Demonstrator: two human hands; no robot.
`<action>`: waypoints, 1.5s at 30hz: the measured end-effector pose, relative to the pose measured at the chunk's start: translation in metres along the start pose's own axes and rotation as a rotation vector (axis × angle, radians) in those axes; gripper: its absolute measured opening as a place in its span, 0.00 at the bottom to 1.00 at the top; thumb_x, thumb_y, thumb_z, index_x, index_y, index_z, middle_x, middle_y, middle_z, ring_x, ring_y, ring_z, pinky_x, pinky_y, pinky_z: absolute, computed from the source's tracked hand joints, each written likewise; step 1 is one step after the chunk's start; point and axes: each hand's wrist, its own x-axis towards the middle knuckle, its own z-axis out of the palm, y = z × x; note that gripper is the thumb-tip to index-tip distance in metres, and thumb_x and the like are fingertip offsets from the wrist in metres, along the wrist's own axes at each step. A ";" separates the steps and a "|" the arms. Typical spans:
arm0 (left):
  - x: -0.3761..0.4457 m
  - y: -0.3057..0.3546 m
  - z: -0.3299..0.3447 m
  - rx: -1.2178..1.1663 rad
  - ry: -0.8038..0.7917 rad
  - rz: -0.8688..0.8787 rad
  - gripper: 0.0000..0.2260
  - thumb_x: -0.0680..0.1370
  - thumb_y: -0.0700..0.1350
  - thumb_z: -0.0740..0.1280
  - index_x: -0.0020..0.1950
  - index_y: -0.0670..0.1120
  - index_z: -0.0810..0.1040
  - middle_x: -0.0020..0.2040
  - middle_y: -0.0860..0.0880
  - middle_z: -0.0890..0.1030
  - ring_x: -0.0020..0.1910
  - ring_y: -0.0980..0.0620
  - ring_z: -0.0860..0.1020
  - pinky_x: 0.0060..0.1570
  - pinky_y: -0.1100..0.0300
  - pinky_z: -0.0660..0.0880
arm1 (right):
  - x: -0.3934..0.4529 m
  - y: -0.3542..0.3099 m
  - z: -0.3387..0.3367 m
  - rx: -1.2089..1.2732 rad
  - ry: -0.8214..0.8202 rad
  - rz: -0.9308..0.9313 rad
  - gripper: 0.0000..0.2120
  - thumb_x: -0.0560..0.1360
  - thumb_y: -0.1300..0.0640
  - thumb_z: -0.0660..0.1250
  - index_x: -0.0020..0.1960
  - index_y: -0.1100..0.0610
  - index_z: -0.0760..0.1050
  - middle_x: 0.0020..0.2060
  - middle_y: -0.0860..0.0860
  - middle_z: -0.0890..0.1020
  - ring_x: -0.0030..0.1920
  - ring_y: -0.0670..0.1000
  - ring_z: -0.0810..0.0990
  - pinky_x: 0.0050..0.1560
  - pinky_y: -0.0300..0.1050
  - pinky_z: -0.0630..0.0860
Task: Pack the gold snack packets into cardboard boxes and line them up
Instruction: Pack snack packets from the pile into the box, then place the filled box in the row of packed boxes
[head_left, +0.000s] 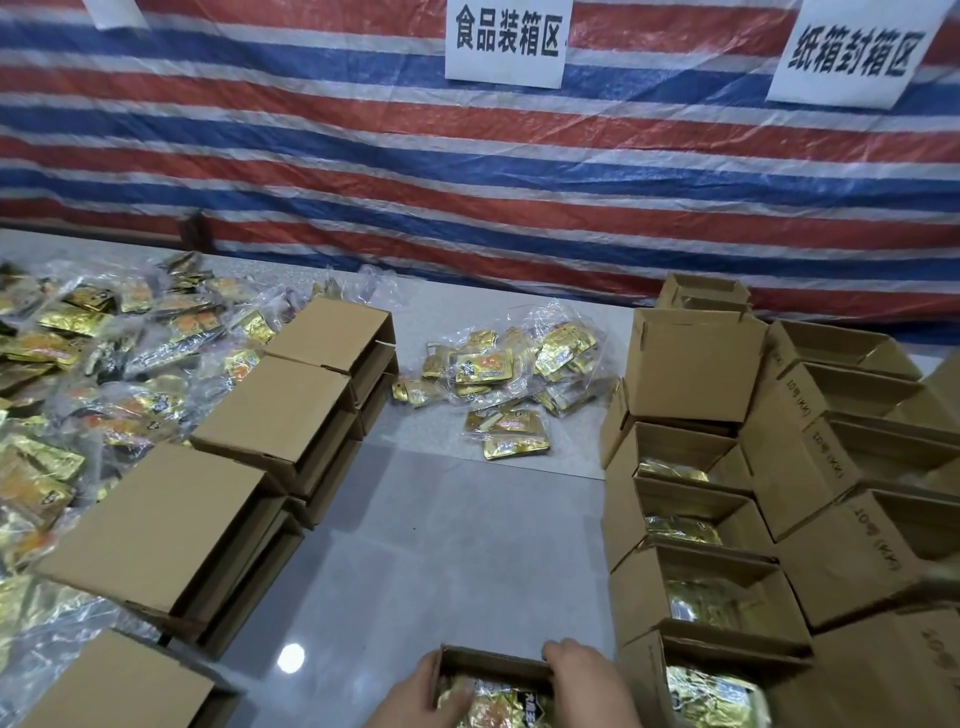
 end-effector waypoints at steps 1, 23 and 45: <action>-0.001 0.001 0.002 -0.003 0.019 0.001 0.22 0.80 0.56 0.62 0.73 0.55 0.66 0.69 0.54 0.74 0.68 0.56 0.72 0.68 0.64 0.66 | 0.000 0.000 0.001 0.050 0.010 0.002 0.09 0.77 0.61 0.58 0.54 0.50 0.70 0.48 0.49 0.67 0.60 0.54 0.75 0.58 0.45 0.70; 0.014 0.260 -0.066 -0.404 0.135 0.215 0.12 0.84 0.50 0.54 0.59 0.45 0.73 0.54 0.41 0.79 0.48 0.41 0.80 0.31 0.55 0.79 | -0.078 0.064 -0.217 0.925 0.957 0.139 0.26 0.81 0.60 0.63 0.77 0.50 0.60 0.68 0.52 0.74 0.69 0.54 0.73 0.63 0.48 0.72; 0.157 0.403 0.004 -0.253 -0.156 0.125 0.15 0.81 0.43 0.52 0.65 0.41 0.69 0.58 0.37 0.78 0.42 0.41 0.82 0.30 0.57 0.79 | 0.001 0.204 -0.324 0.196 0.870 0.462 0.19 0.77 0.57 0.65 0.68 0.52 0.74 0.62 0.54 0.75 0.64 0.57 0.72 0.64 0.52 0.71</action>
